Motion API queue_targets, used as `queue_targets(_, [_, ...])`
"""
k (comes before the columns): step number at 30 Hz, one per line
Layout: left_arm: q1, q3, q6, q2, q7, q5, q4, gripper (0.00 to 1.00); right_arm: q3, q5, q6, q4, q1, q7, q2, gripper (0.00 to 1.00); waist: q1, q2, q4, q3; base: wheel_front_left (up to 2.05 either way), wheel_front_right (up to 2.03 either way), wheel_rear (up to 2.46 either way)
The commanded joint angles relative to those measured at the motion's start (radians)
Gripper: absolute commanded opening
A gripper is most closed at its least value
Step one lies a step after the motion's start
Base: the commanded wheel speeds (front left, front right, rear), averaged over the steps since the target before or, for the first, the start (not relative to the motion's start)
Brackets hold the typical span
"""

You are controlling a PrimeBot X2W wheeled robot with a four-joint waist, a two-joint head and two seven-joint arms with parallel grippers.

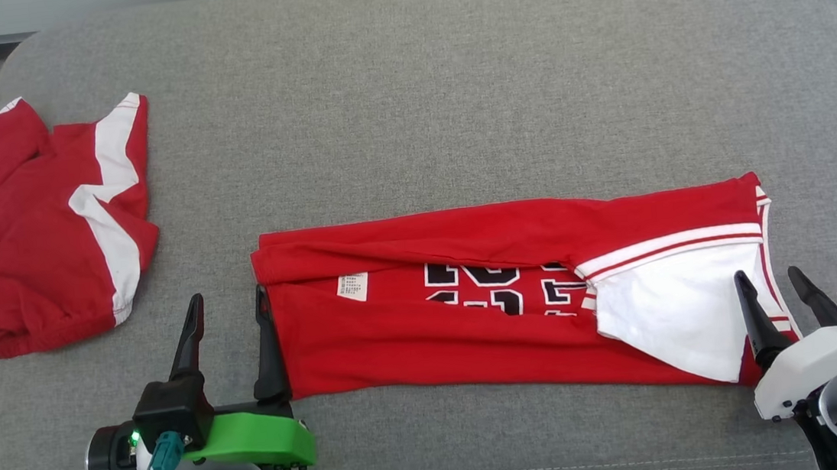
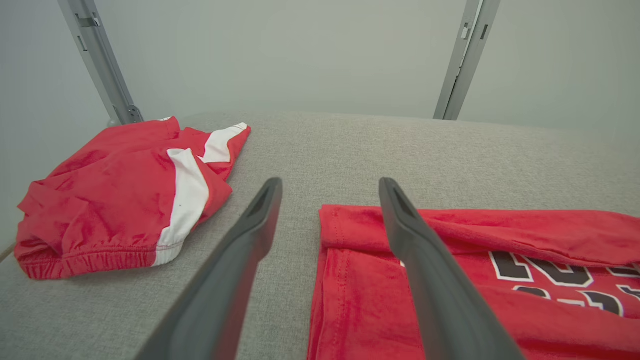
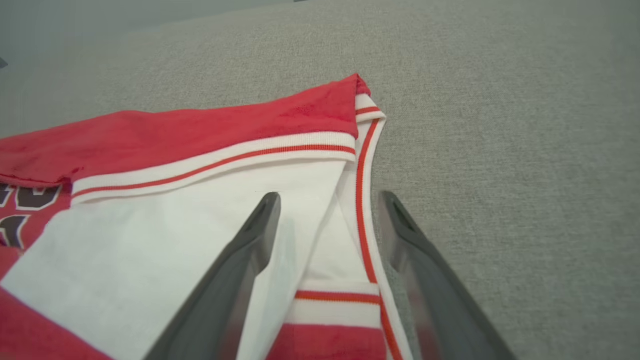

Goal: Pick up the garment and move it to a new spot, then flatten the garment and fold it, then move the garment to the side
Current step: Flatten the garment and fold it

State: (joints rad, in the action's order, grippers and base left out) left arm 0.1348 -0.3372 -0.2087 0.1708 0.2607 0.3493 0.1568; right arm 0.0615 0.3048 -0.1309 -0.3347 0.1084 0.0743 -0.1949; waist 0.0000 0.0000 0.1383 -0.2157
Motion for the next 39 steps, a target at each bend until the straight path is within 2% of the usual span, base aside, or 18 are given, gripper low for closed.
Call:
queue_targets(1, [0.014, 0.0, 0.007, -0.004, 0.003, -0.011, 0.003, 1.0, -0.004, 0.009, 0.0, -0.015, 0.015, 0.01, -0.01, 1.0, 0.0, 0.0, 0.008, -0.015, 0.0, 0.0, 0.0])
queue_targets(11, [0.041, 0.016, 0.033, -0.029, 0.003, -0.028, 0.02, 1.0, -0.069, 0.064, 0.001, -0.219, 0.085, 0.029, -0.037, 1.0, 0.0, 0.0, 0.023, -0.048, 0.0, 0.0, 0.0])
queue_targets(13, [0.04, 0.021, 0.035, -0.033, 0.003, -0.032, 0.021, 1.0, -0.104, 0.092, 0.0, -0.239, 0.087, 0.016, -0.038, 0.04, 0.0, 0.0, 0.022, -0.05, 0.0, 0.0, 0.0])
queue_targets(14, [0.04, 0.024, 0.037, -0.034, 0.003, -0.034, 0.022, 1.0, -0.123, 0.106, 0.0, -0.244, 0.087, 0.009, -0.038, 0.0, 0.0, 0.0, 0.022, -0.05, 0.0, 0.0, 0.0])
queue_targets(20, [0.038, 0.042, 0.046, -0.043, 0.003, -0.044, 0.021, 1.0, -0.156, 0.189, 0.002, -0.257, 0.081, 0.032, -0.072, 0.0, 0.0, 0.0, 0.008, -0.05, 0.0, 0.0, 0.0])
queue_targets(25, [0.037, 0.055, 0.056, -0.049, 0.003, -0.05, 0.019, 1.0, -0.106, 0.225, 0.008, -0.262, 0.09, 0.07, -0.127, 0.0, 0.0, 0.0, -0.009, -0.054, 0.0, 0.0, 0.0])
queue_targets(31, [0.043, 0.065, 0.066, -0.057, 0.003, -0.061, 0.018, 1.0, -0.011, 0.227, 0.006, -0.269, 0.088, 0.113, -0.199, 0.0, 0.0, 0.0, -0.025, -0.061, 0.0, 0.0, 0.0])
queue_targets(36, [0.041, 0.073, 0.068, -0.06, 0.003, -0.067, 0.016, 1.0, 0.033, 0.214, 0.002, -0.273, 0.09, 0.124, -0.23, 0.0, 0.0, 0.0, -0.041, -0.063, 0.0, 0.0, 0.0])
queue_targets(39, [0.04, 0.079, 0.075, -0.06, 0.003, -0.072, 0.019, 1.0, 0.019, 0.204, 0.001, -0.246, 0.106, 0.119, -0.228, 0.0, 0.0, 0.0, -0.056, -0.062, 0.0, 0.0, 0.0])
